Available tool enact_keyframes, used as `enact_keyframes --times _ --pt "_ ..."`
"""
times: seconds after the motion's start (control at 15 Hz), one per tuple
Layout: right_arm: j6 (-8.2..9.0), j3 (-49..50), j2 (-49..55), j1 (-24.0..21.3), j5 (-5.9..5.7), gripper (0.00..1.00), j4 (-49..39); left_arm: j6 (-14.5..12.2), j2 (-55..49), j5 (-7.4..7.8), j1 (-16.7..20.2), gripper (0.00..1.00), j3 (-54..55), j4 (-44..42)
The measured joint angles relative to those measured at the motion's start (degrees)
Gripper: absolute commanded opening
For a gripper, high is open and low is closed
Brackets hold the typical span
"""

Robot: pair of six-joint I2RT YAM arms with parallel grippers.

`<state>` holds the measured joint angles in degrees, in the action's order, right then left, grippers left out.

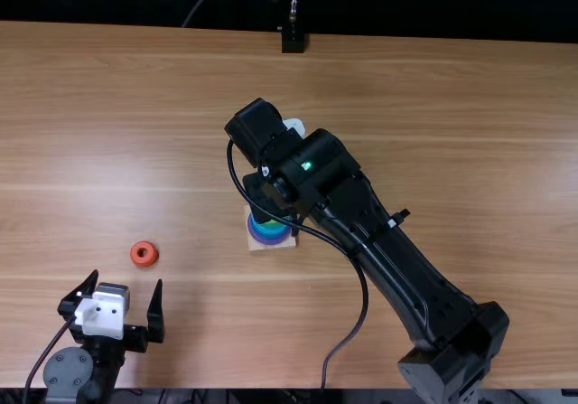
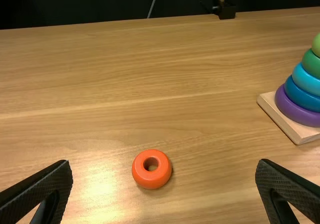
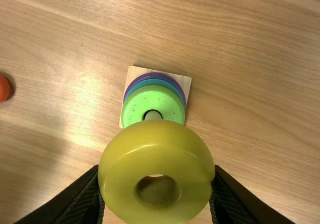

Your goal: Build the Hanoi tower: stack the rings onto the peg from bottom to top in this color order: purple, dark blue, light blue, dark green, light green, yellow, orange.

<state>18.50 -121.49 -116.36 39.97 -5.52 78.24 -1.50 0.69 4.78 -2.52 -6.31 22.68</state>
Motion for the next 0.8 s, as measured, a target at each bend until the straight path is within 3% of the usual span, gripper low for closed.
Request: enact_keyframes --times 0.8 --pt "-0.02 0.00 -0.02 0.00 -0.02 0.00 -0.44 -0.02 -0.02 -0.02 0.00 1.00 0.00 0.00"
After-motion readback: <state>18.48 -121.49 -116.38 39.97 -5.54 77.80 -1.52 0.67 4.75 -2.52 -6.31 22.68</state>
